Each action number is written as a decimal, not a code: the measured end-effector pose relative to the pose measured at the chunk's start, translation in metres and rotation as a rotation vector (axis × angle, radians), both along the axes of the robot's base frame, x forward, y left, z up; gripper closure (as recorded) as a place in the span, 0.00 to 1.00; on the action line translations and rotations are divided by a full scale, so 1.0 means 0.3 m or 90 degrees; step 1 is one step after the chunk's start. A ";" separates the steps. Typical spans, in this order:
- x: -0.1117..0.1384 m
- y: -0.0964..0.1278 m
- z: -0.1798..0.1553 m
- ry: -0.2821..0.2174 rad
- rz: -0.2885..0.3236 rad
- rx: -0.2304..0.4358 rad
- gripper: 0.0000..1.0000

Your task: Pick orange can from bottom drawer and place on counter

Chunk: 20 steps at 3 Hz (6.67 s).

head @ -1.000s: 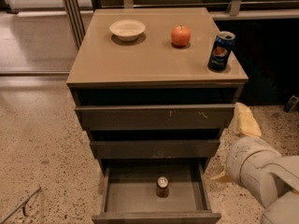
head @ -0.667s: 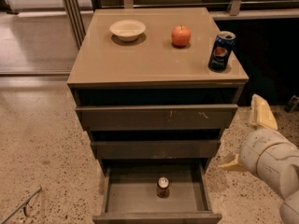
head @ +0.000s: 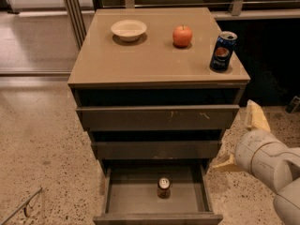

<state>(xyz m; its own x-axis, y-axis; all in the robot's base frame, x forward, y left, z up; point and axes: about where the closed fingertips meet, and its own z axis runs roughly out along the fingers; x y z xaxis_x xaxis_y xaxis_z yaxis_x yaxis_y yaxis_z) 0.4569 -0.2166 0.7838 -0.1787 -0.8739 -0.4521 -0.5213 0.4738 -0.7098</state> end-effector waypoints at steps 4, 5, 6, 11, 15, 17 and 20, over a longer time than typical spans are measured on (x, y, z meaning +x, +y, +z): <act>0.297 -0.003 -0.290 0.140 -0.103 0.244 0.00; 0.337 -0.044 -0.199 0.138 -0.135 0.251 0.00; 0.398 -0.091 -0.043 0.143 -0.182 0.255 0.00; 0.254 -0.263 0.877 -0.027 -0.390 0.224 0.00; 0.156 -0.280 1.112 -0.247 -0.347 0.237 0.00; -0.099 -0.293 1.653 -0.511 -0.249 0.280 0.00; -0.330 -0.263 2.018 -0.666 -0.201 0.339 0.00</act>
Offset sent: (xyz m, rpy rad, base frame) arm 0.0765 -0.1398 -0.0144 0.6985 0.4289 -0.2620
